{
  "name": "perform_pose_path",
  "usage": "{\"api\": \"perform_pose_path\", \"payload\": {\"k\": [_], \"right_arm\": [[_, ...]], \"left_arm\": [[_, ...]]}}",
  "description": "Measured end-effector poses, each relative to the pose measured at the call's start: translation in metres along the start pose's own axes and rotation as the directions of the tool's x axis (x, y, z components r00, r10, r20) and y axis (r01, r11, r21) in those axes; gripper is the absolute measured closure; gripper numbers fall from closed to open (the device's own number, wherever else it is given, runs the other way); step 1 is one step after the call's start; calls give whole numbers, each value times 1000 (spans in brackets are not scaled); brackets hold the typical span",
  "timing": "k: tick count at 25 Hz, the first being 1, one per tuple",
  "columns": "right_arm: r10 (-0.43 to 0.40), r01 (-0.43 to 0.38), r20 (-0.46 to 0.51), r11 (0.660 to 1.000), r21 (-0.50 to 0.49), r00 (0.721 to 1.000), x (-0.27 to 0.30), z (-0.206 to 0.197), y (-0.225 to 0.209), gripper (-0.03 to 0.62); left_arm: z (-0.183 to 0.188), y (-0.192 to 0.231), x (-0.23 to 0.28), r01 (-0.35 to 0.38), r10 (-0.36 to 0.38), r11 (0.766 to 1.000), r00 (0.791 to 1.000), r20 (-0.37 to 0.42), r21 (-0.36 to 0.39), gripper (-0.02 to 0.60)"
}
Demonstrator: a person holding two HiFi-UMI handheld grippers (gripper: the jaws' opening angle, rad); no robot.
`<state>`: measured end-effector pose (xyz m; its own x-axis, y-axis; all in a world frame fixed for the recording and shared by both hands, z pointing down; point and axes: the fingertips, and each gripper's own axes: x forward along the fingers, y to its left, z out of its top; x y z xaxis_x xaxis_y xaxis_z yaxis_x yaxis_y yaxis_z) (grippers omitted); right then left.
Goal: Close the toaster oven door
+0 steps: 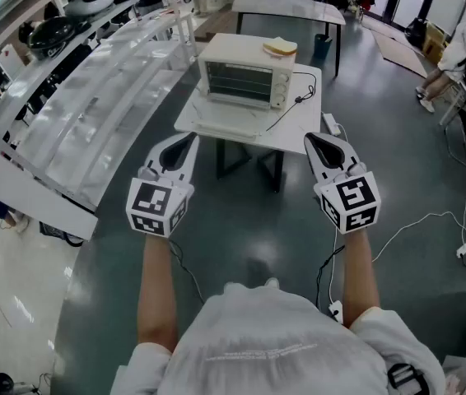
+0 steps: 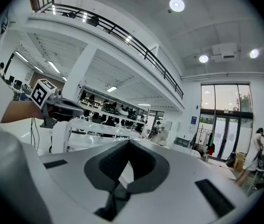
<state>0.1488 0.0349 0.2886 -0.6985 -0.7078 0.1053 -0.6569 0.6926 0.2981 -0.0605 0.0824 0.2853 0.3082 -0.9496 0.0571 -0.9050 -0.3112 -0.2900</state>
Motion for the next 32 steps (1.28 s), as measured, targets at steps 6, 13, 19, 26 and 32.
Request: {"api": "perform_pose_path", "payload": {"k": [6,13,19,26,32], "right_arm": [[25,-30,46,995,94,999,-2,-1,-1,579],[91,-90,-28,995,38,995,3,-21,12,579],[98,-98,-5,994,57,995,6,-24,0,579],[148,-151,43,986,73,988,11,-27,-9,472],[209,-211,35,975,75,977,23,-40,-16,448]], "left_arm": [[-9,-6,3,9,-9,1000,1000,-15,-7,572],[-17,-17,10,22,-23,1000,999,-33,-15,572],[-24,-22,17,17,-18,999,999,-49,-29,572],[-35,-16,23,-39,34,995,997,-64,-88,572],[-44,-13,31,-83,75,989,995,-71,-125,569]]}}
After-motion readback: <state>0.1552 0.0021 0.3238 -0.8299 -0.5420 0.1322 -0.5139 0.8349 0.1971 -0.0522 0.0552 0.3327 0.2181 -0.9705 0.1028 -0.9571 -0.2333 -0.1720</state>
